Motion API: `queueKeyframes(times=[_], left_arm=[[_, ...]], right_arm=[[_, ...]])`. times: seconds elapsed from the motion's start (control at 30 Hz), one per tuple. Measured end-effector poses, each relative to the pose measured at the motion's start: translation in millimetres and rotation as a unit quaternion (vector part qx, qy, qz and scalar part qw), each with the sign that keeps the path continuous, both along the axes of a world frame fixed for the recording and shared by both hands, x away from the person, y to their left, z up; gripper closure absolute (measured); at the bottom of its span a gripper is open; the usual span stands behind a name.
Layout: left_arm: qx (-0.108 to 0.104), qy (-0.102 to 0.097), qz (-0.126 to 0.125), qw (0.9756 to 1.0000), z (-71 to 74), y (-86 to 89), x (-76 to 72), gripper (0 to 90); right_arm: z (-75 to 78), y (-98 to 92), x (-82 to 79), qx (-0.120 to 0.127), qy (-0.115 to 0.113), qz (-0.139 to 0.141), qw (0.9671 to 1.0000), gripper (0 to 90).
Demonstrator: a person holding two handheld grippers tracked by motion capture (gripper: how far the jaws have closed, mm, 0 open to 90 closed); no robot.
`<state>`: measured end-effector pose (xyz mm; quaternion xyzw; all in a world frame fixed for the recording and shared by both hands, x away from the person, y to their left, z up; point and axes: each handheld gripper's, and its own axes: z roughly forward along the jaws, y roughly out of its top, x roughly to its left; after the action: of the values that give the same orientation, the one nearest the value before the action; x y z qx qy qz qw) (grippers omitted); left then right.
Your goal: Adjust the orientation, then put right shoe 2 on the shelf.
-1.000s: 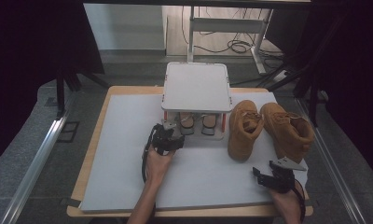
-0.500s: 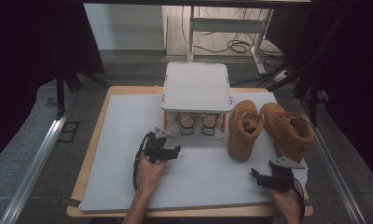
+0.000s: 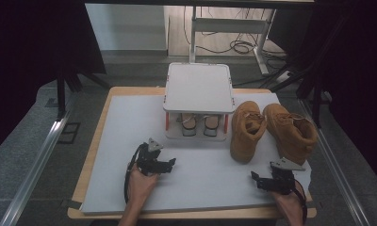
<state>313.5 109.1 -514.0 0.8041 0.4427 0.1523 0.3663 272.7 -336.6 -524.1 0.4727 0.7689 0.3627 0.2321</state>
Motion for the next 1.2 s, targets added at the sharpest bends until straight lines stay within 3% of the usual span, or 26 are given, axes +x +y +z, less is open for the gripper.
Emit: queueKeyframes(times=[0.1, 0.23, 0.33, 0.5, 0.7, 0.83, 0.93, 1.0, 1.03, 1.2], left_arm=[[-0.003, 0.009, -0.002, 1.0, -2.3, 5.5, -6.1, 13.3], [0.008, 0.02, -0.002, 0.9998, -6.3, 11.5, -13.6, 13.1], [0.02, 0.013, -0.002, 0.9997, -8.7, 13.5, -18.5, 13.0], [0.036, 0.007, -0.001, 0.9993, -9.3, 12.1, -20.8, 13.1], [0.035, 0.005, -0.001, 0.9994, -9.9, 12.1, -21.2, 13.1], [0.034, 0.005, 0.0, 0.9994, -10.0, 12.0, -21.2, 13.2], [0.034, 0.004, 0.0, 0.9994, -10.0, 12.0, -21.3, 13.2], [0.035, 0.004, 0.0, 0.9994, -10.0, 12.0, -21.3, 13.2], [0.035, 0.004, 0.0, 0.9994, -10.0, 12.0, -21.3, 13.1], [0.035, 0.005, 0.0, 0.9994, -10.1, 12.0, -21.3, 13.1]], right_arm=[[1.5, 3.5, -0.3, 0.003, -0.002, 0.012, 0.9999, 5.1], [5.0, 8.6, -0.9, 0.009, -0.015, 0.022, 0.9996, 0.2], [6.6, 12.1, -1.4, 0.014, -0.016, 0.027, 0.9994, 0.0], [7.5, 17.1, -1.3, 0.034, -0.003, 0.043, 0.9985, 0.0], [8.9, 22.0, -0.6, 0.039, 0.018, 0.05, 0.9978, 0.0], [11.2, 24.3, -0.1, 0.057, 0.027, 0.052, 0.9967, 0.8], [13.5, 29.1, -0.4, 0.045, 0.02, 0.045, 0.9978, 13.9], [15.0, 30.4, -0.2, 0.051, 0.018, 0.04, 0.9977, 18.0], [16.7, 31.0, -0.4, 0.052, 0.015, 0.042, 0.9976, 26.6], [22.9, 34.6, 0.0, 0.062, 0.004, 0.054, 0.9966, 42.7]])
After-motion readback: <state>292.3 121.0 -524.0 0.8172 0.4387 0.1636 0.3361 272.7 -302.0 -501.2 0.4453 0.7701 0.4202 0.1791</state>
